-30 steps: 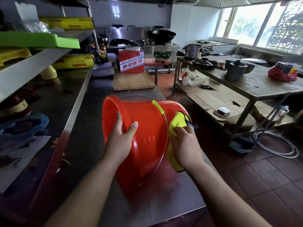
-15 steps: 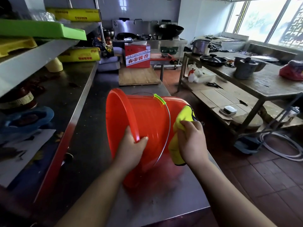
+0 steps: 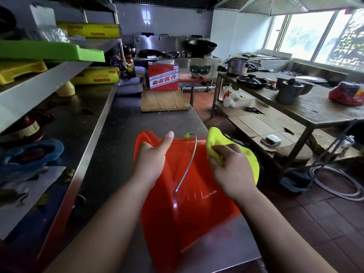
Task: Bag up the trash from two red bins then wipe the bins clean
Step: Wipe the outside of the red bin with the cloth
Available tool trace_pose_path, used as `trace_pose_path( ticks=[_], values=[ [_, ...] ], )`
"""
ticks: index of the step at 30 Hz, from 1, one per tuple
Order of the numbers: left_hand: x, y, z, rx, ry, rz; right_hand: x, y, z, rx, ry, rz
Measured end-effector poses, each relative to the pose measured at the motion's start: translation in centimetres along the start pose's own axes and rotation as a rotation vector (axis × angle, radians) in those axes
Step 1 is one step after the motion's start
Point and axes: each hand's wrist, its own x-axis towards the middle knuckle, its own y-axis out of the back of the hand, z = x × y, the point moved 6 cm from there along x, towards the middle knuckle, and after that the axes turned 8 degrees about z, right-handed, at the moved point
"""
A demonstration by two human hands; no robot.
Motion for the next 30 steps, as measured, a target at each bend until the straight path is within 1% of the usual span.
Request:
trace_pose_path(
  ticks=[4,7,10,12,16,19,23,27,30],
  values=[
    [-0.8,0.3,0.3,0.043,-0.044,-0.057,-0.4,-1.9,0.3,-0.07,0.001,-0.108],
    [-2.2,0.3,0.2,0.202,-0.133,-0.087,-0.4,-2.8,0.0,-0.063,0.015,-0.15],
    [-3.2,0.3,0.0,0.363,-0.279,-0.064,-0.3,-3.5,0.1,-0.168,0.033,-0.183],
    [-3.1,0.4,-0.3,0.427,-0.342,-0.038,-0.3,-3.7,0.4,-0.266,0.033,-0.195],
    [-2.3,0.7,-0.1,0.577,-0.397,0.067,0.0,-4.2,0.8,-0.318,0.073,-0.24],
    [-1.6,0.7,0.5,0.68,-0.431,0.105,0.4,-3.6,1.1,-0.375,0.117,-0.235],
    [-0.6,0.7,1.5,0.776,-0.428,0.111,0.5,-3.0,1.3,-0.358,0.125,-0.181],
    [0.5,0.3,2.6,0.807,-0.389,0.094,0.5,-2.8,1.0,-0.305,0.103,-0.124],
    [1.1,0.1,3.0,0.802,-0.397,0.1,0.5,-2.6,0.7,-0.275,0.105,-0.093]
  ],
)
